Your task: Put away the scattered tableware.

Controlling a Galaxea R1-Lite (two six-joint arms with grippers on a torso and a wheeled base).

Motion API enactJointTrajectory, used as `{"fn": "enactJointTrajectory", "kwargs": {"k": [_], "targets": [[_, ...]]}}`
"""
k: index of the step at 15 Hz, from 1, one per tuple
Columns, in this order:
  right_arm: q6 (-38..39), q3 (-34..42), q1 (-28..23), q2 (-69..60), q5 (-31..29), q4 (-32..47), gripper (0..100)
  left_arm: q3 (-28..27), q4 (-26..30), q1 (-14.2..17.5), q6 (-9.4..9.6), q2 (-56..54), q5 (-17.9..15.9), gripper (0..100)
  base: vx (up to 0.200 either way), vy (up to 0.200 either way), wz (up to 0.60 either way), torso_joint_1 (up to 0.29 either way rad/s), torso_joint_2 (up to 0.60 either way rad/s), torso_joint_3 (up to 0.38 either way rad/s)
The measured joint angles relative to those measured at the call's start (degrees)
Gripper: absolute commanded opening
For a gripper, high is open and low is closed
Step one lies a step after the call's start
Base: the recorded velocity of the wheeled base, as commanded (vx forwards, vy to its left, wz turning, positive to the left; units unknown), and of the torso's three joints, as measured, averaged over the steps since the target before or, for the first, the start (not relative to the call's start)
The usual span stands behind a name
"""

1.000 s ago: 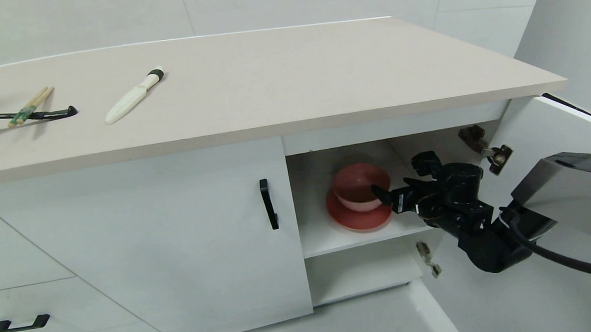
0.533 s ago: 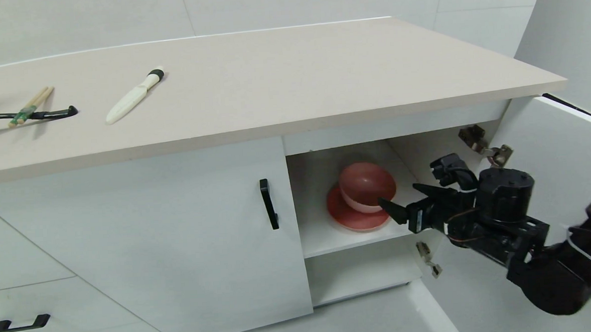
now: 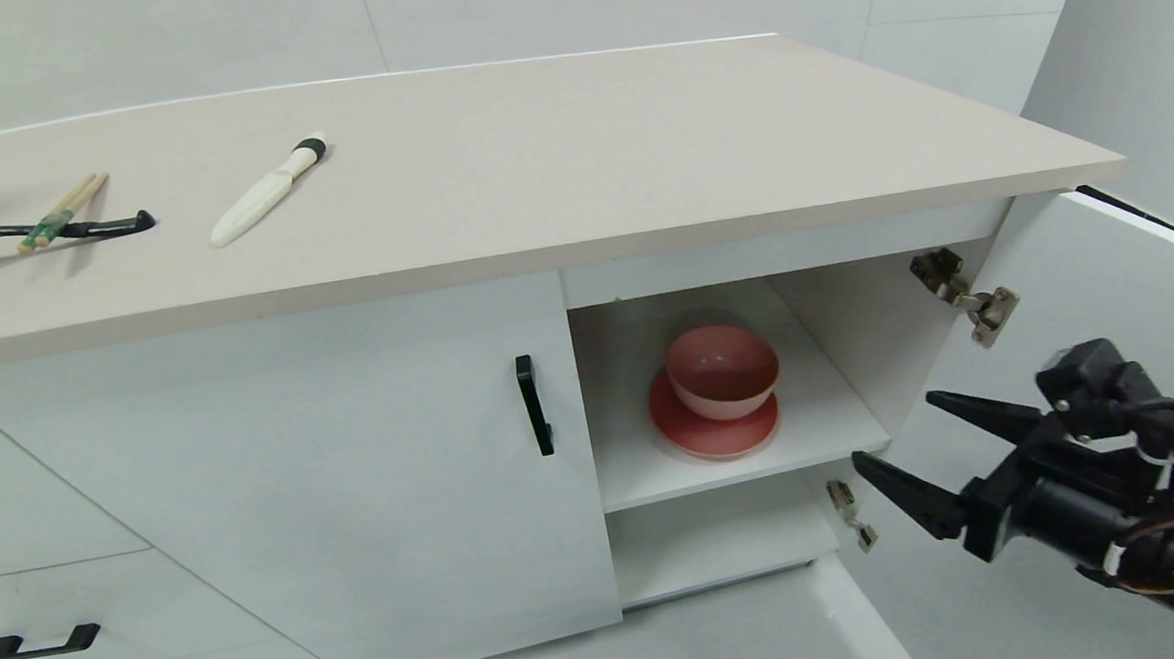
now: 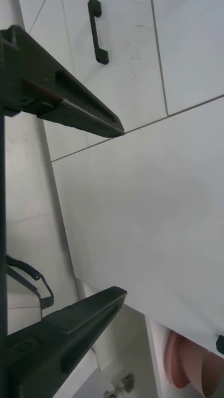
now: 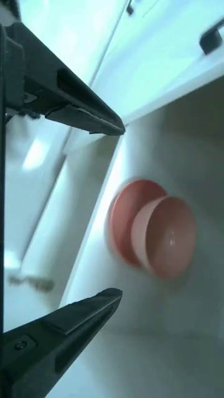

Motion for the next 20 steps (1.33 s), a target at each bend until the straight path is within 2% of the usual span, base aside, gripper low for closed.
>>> {"fn": "enactJointTrajectory", "kwargs": {"k": [3, 5, 13, 17, 20], "targets": [[-1.23, 7.67, -4.30, -8.79, 1.17, 0.24, 100, 0.02, 0.00, -0.02, -0.02, 0.00, 0.00, 100, 0.000, 0.000, 0.00, 0.000, 0.00, 0.000], [-1.40, 10.23, -6.67, -13.86, 1.33, 1.83, 100, 0.02, 0.00, 0.00, 0.07, 0.00, -0.02, 100, 0.000, 0.000, 0.00, 0.000, 0.00, 0.000], [-1.51, 11.25, -11.35, -28.09, 1.19, 15.43, 100, 0.02, 0.10, -0.02, 0.27, 0.00, 0.07, 100, -0.200, 0.000, 0.00, 0.004, 0.00, 0.001], [-1.24, 11.28, -16.51, -41.18, 0.82, 31.22, 100, 0.02, 0.12, 0.00, 0.29, 0.00, 0.09, 100, -0.200, 0.000, 0.00, -0.004, 0.00, 0.000], [-0.09, 11.28, -20.53, -55.21, 0.77, 45.70, 100, 0.02, 0.10, 0.00, 0.16, 0.00, 0.09, 100, 0.000, 0.000, 0.00, 0.000, 0.00, 0.000]]}}
